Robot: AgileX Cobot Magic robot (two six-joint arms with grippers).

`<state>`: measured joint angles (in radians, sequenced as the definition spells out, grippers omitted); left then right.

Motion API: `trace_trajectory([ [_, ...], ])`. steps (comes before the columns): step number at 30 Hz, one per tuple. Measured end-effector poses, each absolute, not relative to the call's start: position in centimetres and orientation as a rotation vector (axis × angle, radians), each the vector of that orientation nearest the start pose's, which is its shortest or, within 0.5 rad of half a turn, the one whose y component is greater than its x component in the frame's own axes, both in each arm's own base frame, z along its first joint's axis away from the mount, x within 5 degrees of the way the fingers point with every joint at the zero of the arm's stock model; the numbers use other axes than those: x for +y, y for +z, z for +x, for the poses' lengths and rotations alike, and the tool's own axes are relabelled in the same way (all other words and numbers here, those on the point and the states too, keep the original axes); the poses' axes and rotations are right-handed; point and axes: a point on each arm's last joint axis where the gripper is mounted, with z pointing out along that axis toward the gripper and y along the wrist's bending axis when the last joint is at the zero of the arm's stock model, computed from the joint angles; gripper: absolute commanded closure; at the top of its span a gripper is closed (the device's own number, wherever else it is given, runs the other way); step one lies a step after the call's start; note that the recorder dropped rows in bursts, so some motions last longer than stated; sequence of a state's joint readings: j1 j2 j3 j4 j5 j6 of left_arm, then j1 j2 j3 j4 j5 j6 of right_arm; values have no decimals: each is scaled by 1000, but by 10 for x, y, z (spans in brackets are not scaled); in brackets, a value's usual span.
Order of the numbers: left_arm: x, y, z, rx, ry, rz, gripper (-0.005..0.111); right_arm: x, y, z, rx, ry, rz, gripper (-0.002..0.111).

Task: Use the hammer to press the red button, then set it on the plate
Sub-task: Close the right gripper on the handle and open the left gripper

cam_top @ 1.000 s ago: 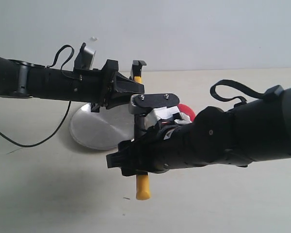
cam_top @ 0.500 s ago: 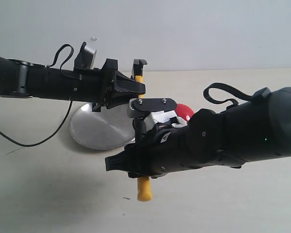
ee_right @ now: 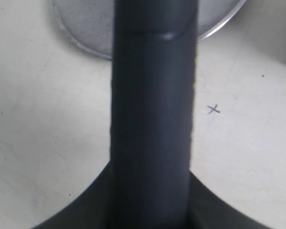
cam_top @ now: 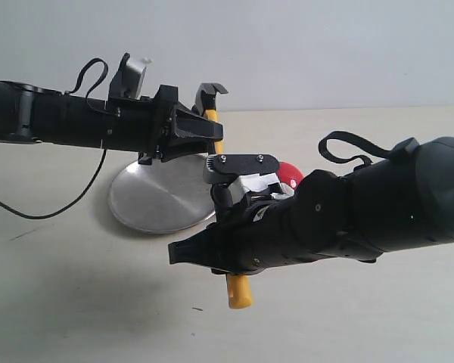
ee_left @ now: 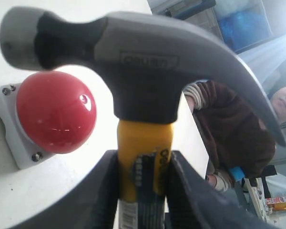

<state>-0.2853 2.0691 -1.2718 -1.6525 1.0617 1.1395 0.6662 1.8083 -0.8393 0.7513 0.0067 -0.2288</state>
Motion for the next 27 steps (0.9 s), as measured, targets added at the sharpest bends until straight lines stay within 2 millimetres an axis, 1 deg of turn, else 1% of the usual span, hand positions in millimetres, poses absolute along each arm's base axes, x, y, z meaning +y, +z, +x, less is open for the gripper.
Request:
trace_trajectory([
  [1,-192,182,372,2210,-1623,343,95,209,138,265,2523,509,-184,108],
  [2,-192,182,372,2210,-1623,343,88,209,138,265,2523,509,-184,108],
  [6,-192,182,372,2207,-1631,335,47,209,138,265,2523,509,-184,108],
  [8,-193,186,372,2188,-1667,328,36,209,138,264,2534,510,-198,108],
  [9,-193,187,371,2181,-1680,322,33,209,137,264,2538,508,-209,108],
  [11,-193,189,371,2172,-1695,316,32,210,137,263,2546,509,-221,108],
  [20,-192,191,370,2154,-1730,321,32,210,140,262,2548,518,-236,108],
  [27,-175,200,374,2132,-1752,297,32,210,143,262,2519,503,-283,108],
])
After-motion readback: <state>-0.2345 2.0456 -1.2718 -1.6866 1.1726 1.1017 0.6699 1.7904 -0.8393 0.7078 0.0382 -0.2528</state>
